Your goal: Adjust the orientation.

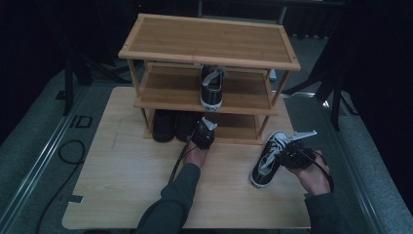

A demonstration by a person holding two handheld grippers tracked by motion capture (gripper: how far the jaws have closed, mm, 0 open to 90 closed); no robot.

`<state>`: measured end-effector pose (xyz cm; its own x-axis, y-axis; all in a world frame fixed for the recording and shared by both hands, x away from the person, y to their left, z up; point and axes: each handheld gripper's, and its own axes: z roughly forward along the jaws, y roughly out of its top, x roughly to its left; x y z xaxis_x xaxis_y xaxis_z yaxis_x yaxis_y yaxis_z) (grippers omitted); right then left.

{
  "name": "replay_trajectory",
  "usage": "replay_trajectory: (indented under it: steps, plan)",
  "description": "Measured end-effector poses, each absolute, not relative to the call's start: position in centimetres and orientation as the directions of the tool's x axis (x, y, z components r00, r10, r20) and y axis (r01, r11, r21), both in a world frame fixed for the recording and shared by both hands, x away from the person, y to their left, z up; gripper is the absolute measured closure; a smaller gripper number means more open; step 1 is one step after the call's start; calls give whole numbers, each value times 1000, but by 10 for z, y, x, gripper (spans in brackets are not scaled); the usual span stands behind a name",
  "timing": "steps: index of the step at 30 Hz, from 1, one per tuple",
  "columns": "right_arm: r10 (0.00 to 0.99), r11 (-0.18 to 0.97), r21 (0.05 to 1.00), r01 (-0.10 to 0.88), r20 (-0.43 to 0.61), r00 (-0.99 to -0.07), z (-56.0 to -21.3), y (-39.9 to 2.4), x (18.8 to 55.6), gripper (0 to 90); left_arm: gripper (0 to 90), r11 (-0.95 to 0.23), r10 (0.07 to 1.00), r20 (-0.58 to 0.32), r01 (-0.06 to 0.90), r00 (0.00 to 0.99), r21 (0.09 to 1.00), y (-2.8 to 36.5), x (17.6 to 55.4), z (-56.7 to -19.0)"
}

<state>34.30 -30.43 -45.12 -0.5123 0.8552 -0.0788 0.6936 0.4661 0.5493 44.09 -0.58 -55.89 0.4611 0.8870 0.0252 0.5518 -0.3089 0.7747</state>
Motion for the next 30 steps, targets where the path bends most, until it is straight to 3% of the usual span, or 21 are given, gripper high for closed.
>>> replay_trajectory:
  steps: [9, 19, 30]
  plan:
    - [865, 453, 507, 734, -50, -499, -465, -303, 345, 668, 898, -309, 887, 25, 552, 461, 775, -6, 441, -559]
    - [885, 434, 497, 752, -77, -460, -469, -287, 355, 555, 898, -308, 887, 24, 552, 461, 775, -6, 441, -559]
    - [920, 374, 447, 813, -69, -385, -480, -295, 363, 585, 898, -308, 887, 24, 552, 461, 775, -6, 441, -559]
